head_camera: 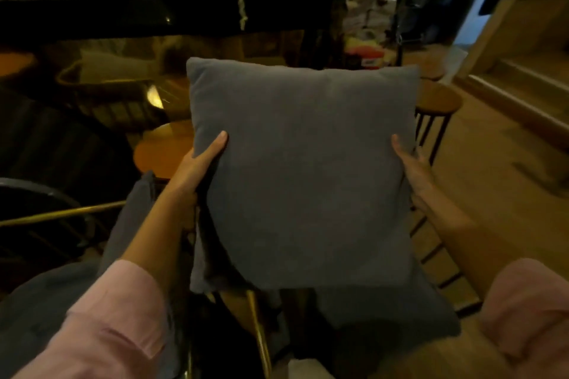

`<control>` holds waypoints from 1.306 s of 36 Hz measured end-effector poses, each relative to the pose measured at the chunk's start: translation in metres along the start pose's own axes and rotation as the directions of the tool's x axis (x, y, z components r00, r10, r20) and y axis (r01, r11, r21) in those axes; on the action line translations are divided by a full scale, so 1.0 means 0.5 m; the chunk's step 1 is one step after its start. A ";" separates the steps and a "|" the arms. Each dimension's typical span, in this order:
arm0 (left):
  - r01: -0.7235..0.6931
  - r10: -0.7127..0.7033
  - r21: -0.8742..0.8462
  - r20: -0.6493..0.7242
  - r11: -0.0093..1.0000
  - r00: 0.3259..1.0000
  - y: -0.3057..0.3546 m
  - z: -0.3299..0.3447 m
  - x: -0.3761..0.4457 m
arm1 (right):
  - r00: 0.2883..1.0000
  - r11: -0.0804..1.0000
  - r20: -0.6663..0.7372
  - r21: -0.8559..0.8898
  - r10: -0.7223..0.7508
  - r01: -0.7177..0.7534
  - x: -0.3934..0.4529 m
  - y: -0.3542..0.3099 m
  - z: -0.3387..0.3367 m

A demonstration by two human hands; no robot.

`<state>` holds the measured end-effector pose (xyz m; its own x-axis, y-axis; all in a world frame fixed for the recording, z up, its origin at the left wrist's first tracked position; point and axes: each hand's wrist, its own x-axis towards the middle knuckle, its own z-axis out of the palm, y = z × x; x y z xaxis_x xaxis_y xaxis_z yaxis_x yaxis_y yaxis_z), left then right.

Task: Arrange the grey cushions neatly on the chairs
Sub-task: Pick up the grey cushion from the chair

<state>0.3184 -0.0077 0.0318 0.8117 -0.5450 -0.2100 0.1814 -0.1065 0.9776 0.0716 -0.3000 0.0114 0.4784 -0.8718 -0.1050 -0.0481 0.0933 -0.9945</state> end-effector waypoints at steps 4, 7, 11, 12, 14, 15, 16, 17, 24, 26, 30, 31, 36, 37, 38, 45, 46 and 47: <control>-0.024 0.024 -0.008 0.004 1.000 1.000 -0.001 0.119 0.066 | 0.999 0.999 0.024 0.033 0.039 -0.040 0.085 0.018 -0.078; -0.071 0.071 -0.036 0.002 0.997 0.997 -0.010 0.189 0.112 | 0.997 0.996 0.050 0.077 0.050 -0.054 0.157 0.027 -0.113; -0.165 0.164 -0.065 -0.023 0.984 0.986 -0.042 0.260 0.180 | 0.988 0.984 0.136 0.148 0.077 -0.097 0.247 0.028 -0.136; -0.179 0.177 -0.066 -0.038 0.982 0.983 -0.050 0.275 0.197 | 0.984 0.980 0.150 0.159 0.097 -0.121 0.269 0.029 -0.139; -0.166 0.160 -0.085 -0.073 0.983 0.984 -0.070 0.299 0.234 | 0.979 0.977 0.161 0.156 0.121 -0.147 0.322 0.037 -0.144; -0.148 0.138 -0.103 -0.097 0.984 0.986 -0.080 0.309 0.249 | 0.977 0.978 0.177 0.145 0.120 -0.147 0.347 0.042 -0.146; -0.127 0.113 -0.113 -0.119 0.986 0.986 -0.090 0.320 0.262 | 0.972 0.979 0.199 0.134 0.124 -0.152 0.375 0.050 -0.147; -0.110 0.094 -0.111 -0.141 0.988 0.986 -0.102 0.329 0.275 | 0.967 0.979 0.217 0.121 0.134 -0.163 0.399 0.058 -0.147; 0.019 -0.003 0.069 -0.229 0.997 0.974 -0.203 0.389 0.360 | 0.913 0.939 0.229 -0.030 0.339 -0.341 0.552 0.178 -0.134; 0.106 -0.065 0.158 -0.244 0.982 0.968 -0.231 0.395 0.386 | 0.891 0.919 0.227 -0.119 0.394 -0.376 0.573 0.212 -0.122; 0.246 -0.166 0.234 -0.314 0.941 0.935 -0.304 0.386 0.448 | 0.882 0.887 0.193 -0.276 0.429 -0.371 0.628 0.288 -0.110; 0.254 -0.168 0.220 -0.346 0.942 0.923 -0.313 0.386 0.466 | 0.884 0.887 0.202 -0.297 0.421 -0.355 0.646 0.301 -0.104; 0.257 -0.203 0.096 -0.383 0.961 0.901 -0.296 0.407 0.526 | 0.877 0.881 0.172 -0.244 0.450 -0.405 0.701 0.322 -0.060; 0.247 -0.210 0.060 -0.356 0.967 0.910 -0.297 0.406 0.526 | 0.877 0.882 0.162 -0.232 0.451 -0.410 0.699 0.320 -0.057; 0.253 -0.230 0.028 -0.334 0.967 0.914 -0.299 0.403 0.517 | 0.882 0.889 0.157 -0.198 0.444 -0.412 0.698 0.328 -0.058; 0.266 -0.223 0.086 -0.337 0.960 0.915 -0.371 0.391 0.373 | 0.913 0.904 0.009 -0.141 0.409 -0.404 0.601 0.442 -0.115; 0.305 -0.244 0.121 -0.362 0.945 0.900 -0.384 0.384 0.341 | 0.903 0.889 -0.012 -0.171 0.430 -0.425 0.588 0.482 -0.127; 0.308 -0.238 0.137 -0.377 0.942 0.895 -0.403 0.372 0.315 | 0.883 0.864 -0.027 -0.193 0.469 -0.465 0.564 0.505 -0.126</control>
<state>0.3062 -0.2268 -0.1960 0.8929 -0.1490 -0.4250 0.3445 -0.3818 0.8577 0.1391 -0.5525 -0.2692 0.3764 -0.7385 -0.5593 -0.4330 0.3935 -0.8110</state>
